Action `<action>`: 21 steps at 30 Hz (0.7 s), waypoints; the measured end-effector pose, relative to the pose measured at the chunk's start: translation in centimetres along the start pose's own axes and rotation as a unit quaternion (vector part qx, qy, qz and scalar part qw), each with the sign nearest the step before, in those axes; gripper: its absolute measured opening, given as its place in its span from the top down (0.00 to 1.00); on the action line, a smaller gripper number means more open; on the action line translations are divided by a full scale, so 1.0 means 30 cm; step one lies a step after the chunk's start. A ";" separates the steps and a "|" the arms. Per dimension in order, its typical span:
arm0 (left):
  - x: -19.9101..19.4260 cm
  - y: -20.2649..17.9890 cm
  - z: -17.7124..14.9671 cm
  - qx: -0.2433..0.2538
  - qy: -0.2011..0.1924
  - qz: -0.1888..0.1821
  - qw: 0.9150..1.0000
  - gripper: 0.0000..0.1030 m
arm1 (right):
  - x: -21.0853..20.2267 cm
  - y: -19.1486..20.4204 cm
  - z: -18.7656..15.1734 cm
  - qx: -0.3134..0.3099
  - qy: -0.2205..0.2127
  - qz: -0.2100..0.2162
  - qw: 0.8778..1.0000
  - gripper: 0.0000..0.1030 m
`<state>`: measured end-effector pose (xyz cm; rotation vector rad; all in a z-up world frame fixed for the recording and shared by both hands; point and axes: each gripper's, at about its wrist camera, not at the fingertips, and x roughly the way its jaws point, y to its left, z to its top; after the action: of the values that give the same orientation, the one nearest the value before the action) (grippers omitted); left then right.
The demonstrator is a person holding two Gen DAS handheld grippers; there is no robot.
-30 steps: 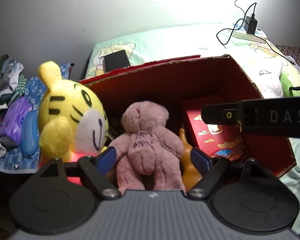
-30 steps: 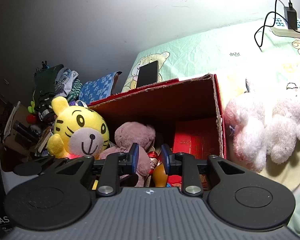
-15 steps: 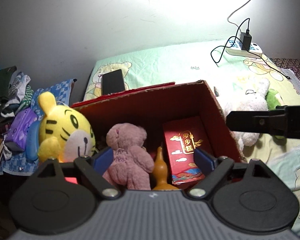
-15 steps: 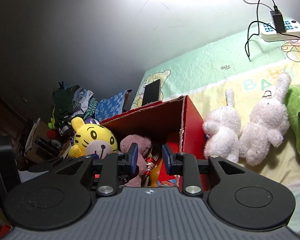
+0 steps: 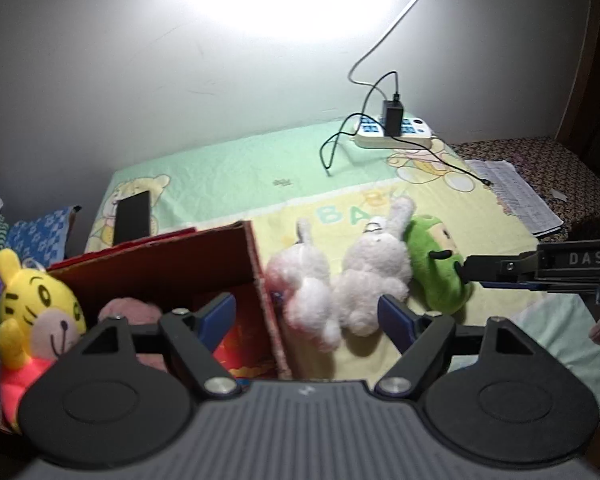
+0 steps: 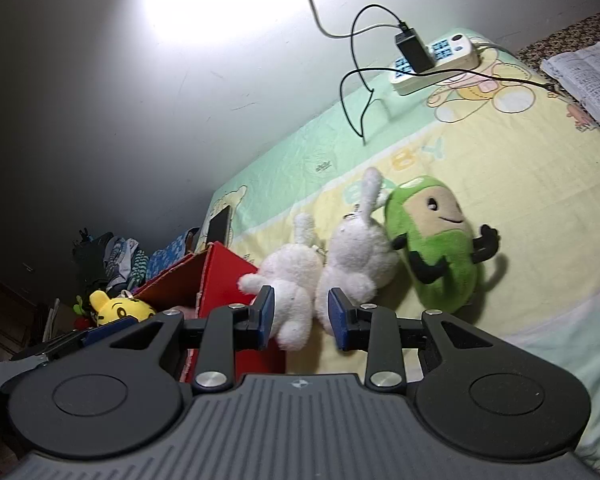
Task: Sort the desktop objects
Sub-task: 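Move the right tool back toward the green plush on the bed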
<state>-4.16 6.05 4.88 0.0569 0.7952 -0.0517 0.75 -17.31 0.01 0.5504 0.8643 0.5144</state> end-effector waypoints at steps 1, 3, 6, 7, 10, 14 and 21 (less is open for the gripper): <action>0.008 -0.031 0.002 0.004 0.001 -0.007 1.000 0.22 | -0.011 -0.028 0.003 0.004 0.000 -0.004 1.000 0.68; 0.035 -0.084 0.007 0.007 0.006 -0.020 1.000 0.22 | -0.022 -0.072 0.009 0.013 0.000 -0.008 1.000 0.68; 0.088 -0.149 0.010 0.000 0.023 -0.041 0.999 0.22 | -0.043 -0.138 0.019 0.020 0.000 -0.015 1.000 0.68; 0.105 -0.170 0.009 -0.003 0.028 -0.046 0.999 0.22 | -0.050 -0.160 0.024 0.022 0.000 -0.019 1.000 0.68; 0.155 -0.225 0.001 -0.016 0.043 -0.064 0.997 0.19 | -0.066 -0.218 0.033 0.028 0.001 -0.029 0.999 0.68; 0.221 -0.281 -0.009 -0.038 0.049 -0.098 0.993 0.17 | -0.074 -0.292 0.046 0.040 0.005 -0.042 0.998 0.68; 0.343 -0.369 0.010 -0.048 0.049 -0.127 0.990 0.17 | -0.062 -0.356 0.095 0.045 0.013 -0.054 0.997 0.68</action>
<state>2.49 -5.25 -2.61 -0.1348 0.8993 -0.2522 4.14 -27.11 -4.24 0.5769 0.9402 0.3869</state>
